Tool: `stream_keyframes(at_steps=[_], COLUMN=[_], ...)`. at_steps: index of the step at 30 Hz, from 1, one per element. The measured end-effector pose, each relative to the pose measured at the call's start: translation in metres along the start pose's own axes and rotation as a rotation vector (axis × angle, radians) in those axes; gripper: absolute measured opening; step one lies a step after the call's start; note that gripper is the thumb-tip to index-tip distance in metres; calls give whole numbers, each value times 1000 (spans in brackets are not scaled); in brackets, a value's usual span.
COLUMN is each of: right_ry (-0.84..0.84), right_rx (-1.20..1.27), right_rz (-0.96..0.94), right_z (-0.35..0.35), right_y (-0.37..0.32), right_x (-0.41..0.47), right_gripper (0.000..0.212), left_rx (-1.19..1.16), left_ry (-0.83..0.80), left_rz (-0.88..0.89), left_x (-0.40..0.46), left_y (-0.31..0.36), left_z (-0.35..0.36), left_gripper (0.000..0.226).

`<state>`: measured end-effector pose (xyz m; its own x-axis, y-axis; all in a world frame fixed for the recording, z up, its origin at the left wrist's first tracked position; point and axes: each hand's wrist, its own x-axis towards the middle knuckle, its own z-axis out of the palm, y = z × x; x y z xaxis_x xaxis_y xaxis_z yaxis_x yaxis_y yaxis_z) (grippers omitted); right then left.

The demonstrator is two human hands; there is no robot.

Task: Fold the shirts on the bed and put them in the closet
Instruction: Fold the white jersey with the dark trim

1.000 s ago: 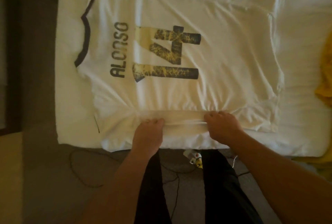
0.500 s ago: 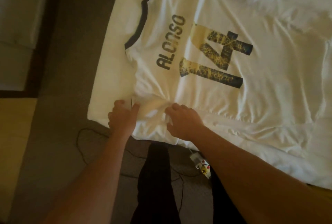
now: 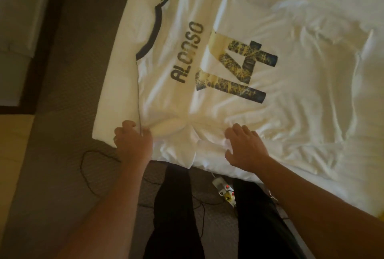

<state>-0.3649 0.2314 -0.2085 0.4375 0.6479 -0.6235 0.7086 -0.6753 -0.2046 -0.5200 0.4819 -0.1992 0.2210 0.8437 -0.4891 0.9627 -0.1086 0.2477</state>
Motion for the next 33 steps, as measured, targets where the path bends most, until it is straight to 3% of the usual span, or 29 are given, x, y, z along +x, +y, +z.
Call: stream_keyframes(at_steps=[3,5,7,10,15,20,27,31,33], right_ry=[17,50,56,-1,-104,-72,-78,-83,-70], right_rx=[-77,-89,-102,-108,-40,-68,40,145,171], right_rz=[131,221,307,421,404,400,447,501,516], right_z=[17,29,38,40,49,55,45,25,9], right_y=[36,63,90,120,148,152,158,174,185], right_x=[-24,-41,-56,-75,-105,-116,-111,-103,-95], right_gripper=[46,45,45,44,42,51,34,24,17], left_rx=[243,334,504,713,713,767,953,859,786], left_ry=[72,-3,-142,-217,-239,-189,-198,-262,-345], left_rz=[429,771,972,1047,1246,1076,893,816,768], left_x=[-23,-39,-50,-53,-64,-79,-65,-54,-41], left_y=[24,43,57,65,70,71,83,100,117], left_z=[23,47,65,77,85,77,63,47,40], left_gripper=[45,46,53,59,36,42,32,14,16])
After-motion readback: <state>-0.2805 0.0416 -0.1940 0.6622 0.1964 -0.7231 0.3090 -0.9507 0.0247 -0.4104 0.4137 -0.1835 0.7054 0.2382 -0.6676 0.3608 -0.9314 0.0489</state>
